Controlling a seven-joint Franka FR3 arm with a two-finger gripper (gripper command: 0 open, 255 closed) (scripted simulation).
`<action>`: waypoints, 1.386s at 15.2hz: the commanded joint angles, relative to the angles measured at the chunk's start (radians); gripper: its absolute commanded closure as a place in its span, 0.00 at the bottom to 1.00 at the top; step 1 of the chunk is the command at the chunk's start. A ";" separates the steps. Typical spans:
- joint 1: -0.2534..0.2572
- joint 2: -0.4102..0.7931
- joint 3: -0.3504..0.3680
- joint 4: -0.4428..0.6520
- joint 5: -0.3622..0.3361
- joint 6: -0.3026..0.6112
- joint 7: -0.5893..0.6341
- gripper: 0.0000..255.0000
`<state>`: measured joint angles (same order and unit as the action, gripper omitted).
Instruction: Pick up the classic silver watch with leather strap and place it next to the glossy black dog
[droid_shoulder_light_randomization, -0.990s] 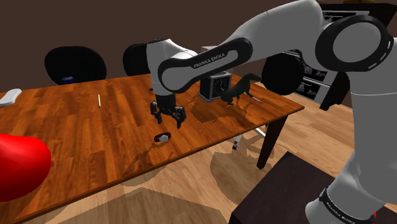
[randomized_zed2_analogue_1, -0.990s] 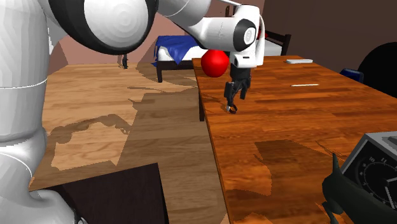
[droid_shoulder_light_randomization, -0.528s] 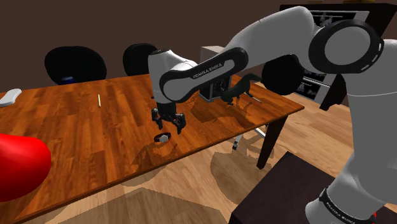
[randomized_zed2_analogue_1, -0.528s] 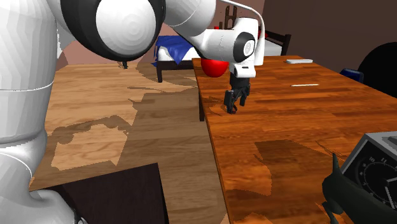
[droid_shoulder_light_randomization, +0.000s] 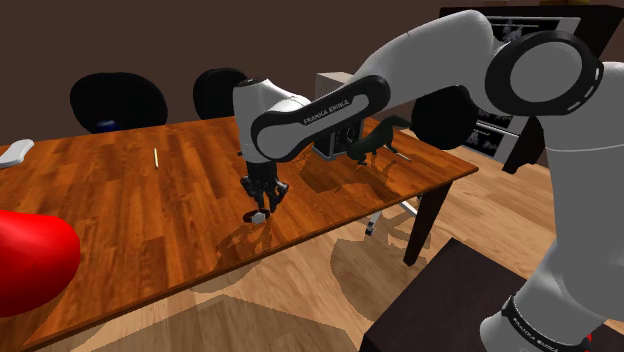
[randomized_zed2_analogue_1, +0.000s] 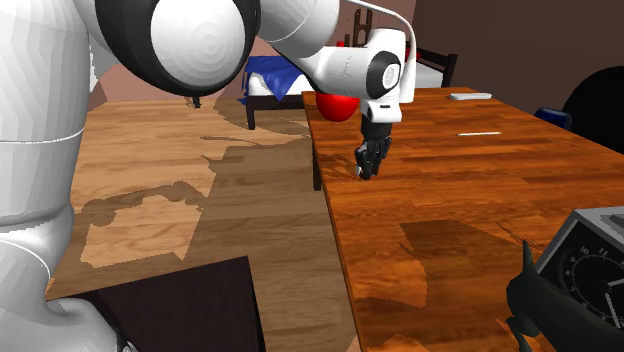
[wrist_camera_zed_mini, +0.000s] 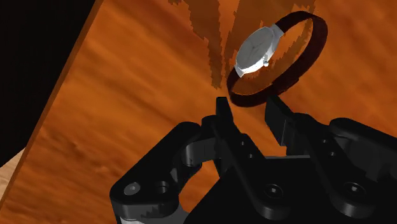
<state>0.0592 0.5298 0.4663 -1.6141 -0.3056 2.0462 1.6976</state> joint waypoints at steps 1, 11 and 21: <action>0.000 0.000 0.000 0.000 0.000 0.000 0.000 1.00; -0.002 -0.017 0.005 0.016 0.010 -0.031 -0.007 1.00; -0.005 -0.061 0.020 0.088 0.037 -0.142 -0.028 1.00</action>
<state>0.0543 0.4745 0.4846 -1.5304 -0.2716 1.9140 1.6706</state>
